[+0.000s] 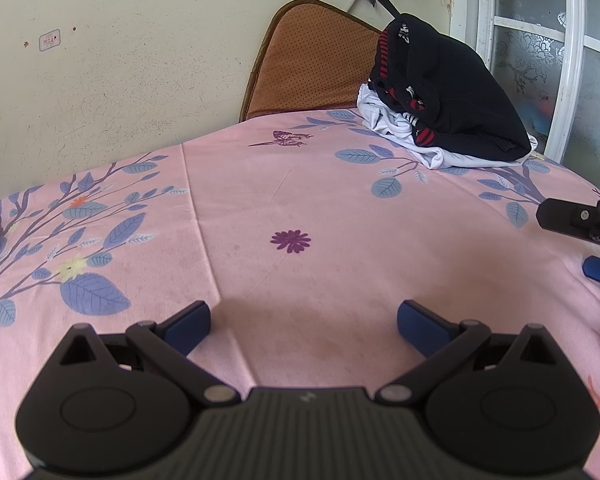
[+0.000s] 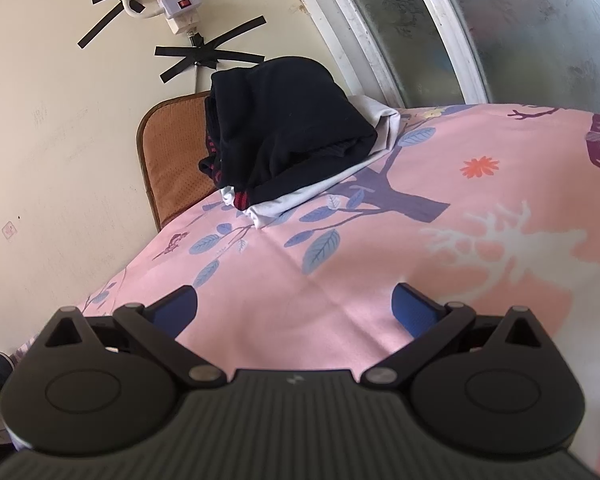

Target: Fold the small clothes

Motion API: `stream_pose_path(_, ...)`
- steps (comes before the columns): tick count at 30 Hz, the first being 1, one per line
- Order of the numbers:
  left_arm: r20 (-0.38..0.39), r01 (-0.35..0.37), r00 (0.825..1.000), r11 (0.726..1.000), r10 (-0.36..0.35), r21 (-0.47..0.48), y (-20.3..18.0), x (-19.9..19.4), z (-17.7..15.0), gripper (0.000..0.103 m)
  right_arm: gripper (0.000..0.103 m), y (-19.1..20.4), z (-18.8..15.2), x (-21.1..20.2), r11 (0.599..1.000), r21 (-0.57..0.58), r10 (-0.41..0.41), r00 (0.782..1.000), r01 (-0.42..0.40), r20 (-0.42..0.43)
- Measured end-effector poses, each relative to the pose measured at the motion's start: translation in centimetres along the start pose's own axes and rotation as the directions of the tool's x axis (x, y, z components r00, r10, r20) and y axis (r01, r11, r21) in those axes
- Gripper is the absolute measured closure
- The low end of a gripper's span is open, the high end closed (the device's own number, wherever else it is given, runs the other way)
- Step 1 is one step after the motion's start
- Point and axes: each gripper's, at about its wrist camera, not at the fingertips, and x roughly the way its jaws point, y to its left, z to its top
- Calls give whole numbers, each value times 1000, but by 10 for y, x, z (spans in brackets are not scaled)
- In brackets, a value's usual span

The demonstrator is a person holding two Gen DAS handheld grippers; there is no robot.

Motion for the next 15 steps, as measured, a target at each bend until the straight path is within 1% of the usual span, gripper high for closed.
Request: stream_pose_path(15,0,0,1000,1000,0,0,0,0,0,0,0,-9,2,-2,996,65,52,999,-53,12)
